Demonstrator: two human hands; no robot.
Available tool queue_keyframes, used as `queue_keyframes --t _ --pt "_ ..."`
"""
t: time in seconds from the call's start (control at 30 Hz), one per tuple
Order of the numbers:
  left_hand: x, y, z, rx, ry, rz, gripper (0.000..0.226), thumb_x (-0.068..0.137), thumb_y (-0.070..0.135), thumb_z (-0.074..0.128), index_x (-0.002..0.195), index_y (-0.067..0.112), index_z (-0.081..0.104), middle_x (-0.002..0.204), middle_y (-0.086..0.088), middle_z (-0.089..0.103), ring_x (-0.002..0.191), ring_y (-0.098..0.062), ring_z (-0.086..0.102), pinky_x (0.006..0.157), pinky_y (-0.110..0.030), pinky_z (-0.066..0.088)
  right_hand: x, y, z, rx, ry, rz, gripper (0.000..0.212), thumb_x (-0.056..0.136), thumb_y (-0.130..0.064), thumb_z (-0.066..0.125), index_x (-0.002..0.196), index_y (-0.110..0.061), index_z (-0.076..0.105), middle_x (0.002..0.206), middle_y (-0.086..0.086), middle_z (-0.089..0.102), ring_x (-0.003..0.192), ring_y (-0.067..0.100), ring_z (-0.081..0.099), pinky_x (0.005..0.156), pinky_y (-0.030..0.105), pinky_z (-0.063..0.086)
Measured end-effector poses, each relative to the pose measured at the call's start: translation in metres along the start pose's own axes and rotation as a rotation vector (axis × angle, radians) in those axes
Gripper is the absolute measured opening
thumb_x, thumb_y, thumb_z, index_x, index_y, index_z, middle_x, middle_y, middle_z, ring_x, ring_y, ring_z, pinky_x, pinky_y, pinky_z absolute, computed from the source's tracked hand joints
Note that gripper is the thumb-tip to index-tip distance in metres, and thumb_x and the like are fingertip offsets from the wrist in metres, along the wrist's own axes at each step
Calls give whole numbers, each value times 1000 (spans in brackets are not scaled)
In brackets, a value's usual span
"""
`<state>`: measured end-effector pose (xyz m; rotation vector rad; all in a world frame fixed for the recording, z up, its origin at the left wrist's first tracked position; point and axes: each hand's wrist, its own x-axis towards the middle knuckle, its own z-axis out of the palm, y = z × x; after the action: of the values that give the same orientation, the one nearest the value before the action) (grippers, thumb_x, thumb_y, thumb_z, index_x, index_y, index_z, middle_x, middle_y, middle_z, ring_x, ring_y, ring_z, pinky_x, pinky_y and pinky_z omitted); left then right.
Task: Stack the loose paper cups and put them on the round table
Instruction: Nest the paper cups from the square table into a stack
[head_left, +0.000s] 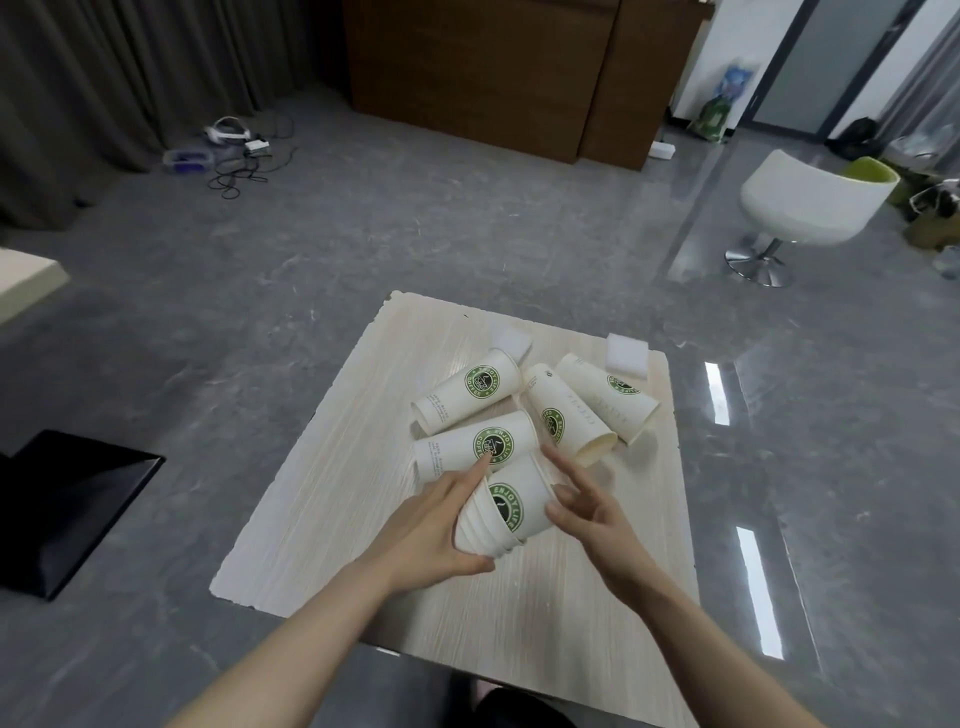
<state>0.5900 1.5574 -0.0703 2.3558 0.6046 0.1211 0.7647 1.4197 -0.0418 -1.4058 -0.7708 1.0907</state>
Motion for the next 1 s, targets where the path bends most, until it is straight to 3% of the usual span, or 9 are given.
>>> queue_keyframes --t 0.13,0.37,0.53,0.67,0.73,0.93,1.0 --pt "1 0 -2 7 4 0 114 72 53 72 144 47 -16 144 11 32 129 -10 37 96 -32 42 2 10 16 -17 -62 27 54 94 0 50 142 -21 40 102 18 66 98 18 61 88 24 48" --pt "5 -4 7 60 4 1 118 70 60 68 142 49 -24 134 12 33 117 -9 42 84 -24 41 8 25 37 31 -56 65 53 93 2 51 140 -20 42 108 13 71 102 20 66 86 25 49" --pt "13 -6 10 48 36 -21 111 67 62 69 143 55 -11 127 13 37 110 -9 47 82 -28 45 15 26 35 41 -90 73 50 93 -5 55 137 -26 46 114 6 70 110 18 64 87 24 49" --pt "14 -15 1 -6 120 -95 105 67 57 74 146 52 5 126 12 39 110 -10 49 86 -33 45 43 22 7 -181 103 -8 46 90 -13 64 128 -38 54 131 -12 58 121 2 50 100 25 38" --pt "11 -22 -3 -30 149 -137 104 68 55 75 148 49 10 129 13 38 112 -9 47 88 -33 45 63 19 -7 -241 199 -30 46 90 -10 64 123 -41 54 136 -11 48 126 3 44 105 26 33" --pt "-1 -33 -11 -44 179 -214 104 69 52 76 148 50 9 130 14 36 111 -8 46 89 -29 43 114 29 -23 -345 182 78 44 88 -4 61 123 -31 58 129 -3 48 122 9 43 109 30 31" --pt "-6 -35 -12 -40 179 -234 103 69 53 75 147 51 8 129 15 35 109 -8 47 88 -29 43 123 34 -22 -344 154 100 40 88 -1 60 119 -26 62 104 -10 56 103 7 50 97 26 37"
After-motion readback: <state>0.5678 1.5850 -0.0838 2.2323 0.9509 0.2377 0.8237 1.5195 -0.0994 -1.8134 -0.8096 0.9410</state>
